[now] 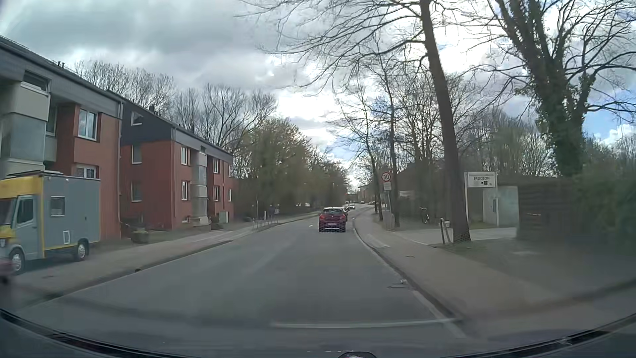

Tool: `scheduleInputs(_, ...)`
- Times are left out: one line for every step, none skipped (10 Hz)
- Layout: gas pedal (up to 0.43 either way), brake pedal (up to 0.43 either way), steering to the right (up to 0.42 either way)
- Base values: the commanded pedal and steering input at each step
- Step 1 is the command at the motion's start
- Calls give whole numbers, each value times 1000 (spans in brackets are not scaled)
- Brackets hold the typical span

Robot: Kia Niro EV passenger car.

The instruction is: Follow the waypoints while adhering to traffic rules and regulations

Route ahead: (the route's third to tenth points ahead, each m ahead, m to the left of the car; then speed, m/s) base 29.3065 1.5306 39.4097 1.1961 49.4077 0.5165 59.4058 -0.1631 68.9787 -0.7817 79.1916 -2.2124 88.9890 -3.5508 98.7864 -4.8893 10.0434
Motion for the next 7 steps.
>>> scheduleInputs(177,0,-3)
scheduleInputs(177,0,-4)
scheduleInputs(177,0,-5)
scheduleInputs(169,0,-7)
scheduleInputs(169,0,-7)
scheduleInputs(169,0,-7)
scheduleInputs(169,0,-7)
